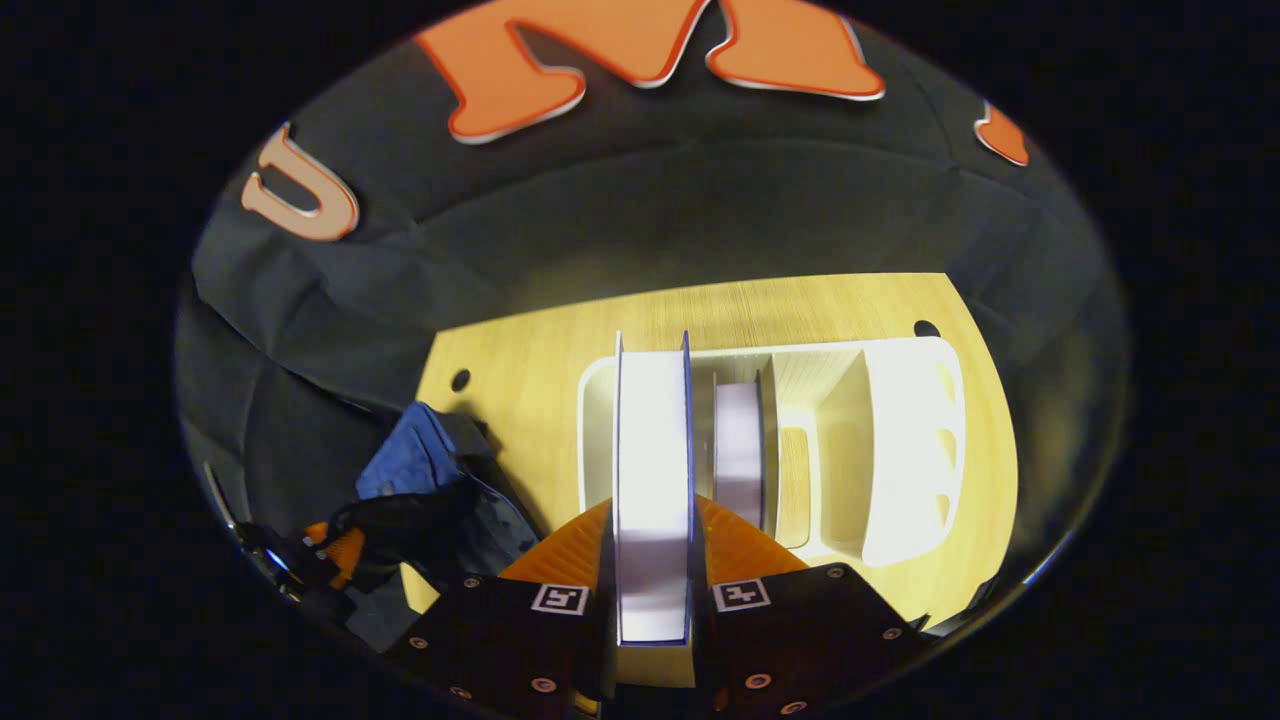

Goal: Open the schoolbag, grab two books from the bookshelf and put them into the schoolbag.

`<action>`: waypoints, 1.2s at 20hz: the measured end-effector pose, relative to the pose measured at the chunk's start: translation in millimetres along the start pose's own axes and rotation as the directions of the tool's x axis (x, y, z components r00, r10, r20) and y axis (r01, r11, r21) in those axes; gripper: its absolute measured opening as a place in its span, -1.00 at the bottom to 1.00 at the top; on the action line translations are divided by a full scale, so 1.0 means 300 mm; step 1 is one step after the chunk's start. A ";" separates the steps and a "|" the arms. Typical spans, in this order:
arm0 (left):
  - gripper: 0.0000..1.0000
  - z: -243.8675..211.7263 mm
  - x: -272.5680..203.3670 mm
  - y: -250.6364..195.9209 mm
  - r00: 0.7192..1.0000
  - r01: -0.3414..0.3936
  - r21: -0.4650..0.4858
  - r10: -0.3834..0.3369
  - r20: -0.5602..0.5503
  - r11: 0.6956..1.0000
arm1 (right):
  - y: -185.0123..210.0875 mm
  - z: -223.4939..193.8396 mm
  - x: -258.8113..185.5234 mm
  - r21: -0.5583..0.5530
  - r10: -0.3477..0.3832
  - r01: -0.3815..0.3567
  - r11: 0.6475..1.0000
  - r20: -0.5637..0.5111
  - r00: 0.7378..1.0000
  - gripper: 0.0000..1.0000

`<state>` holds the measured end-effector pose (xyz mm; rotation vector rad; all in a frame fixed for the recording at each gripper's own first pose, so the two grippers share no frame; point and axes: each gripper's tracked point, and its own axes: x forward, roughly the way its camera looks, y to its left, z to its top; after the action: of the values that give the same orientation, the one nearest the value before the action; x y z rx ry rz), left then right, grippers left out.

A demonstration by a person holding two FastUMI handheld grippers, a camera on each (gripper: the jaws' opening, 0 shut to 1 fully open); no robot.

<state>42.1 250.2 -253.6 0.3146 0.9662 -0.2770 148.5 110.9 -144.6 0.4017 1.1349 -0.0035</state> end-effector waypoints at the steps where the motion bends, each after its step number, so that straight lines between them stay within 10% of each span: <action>1: -0.84 0.004 -0.001 -0.001 1.000 0.000 0.004 0.000 -0.006 1.000 | -0.001 0.004 -0.037 0.025 0.022 -0.023 0.999 0.028 0.999 -0.39; 9: -0.84 0.034 0.002 0.021 1.000 -0.027 0.006 0.027 -0.007 1.000 | 0.071 -0.074 -0.202 0.096 0.238 -0.254 0.962 0.151 0.959 -0.40; 24: -0.84 0.110 -0.040 0.061 0.999 -0.034 -0.112 0.033 -0.007 0.993 | 0.424 -0.388 0.009 0.333 0.457 -0.469 0.818 0.118 0.881 -0.41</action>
<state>67.5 255.5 -223.6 0.2283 0.9767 -0.1906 73.3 266.1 -149.2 0.9951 0.9778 0.2177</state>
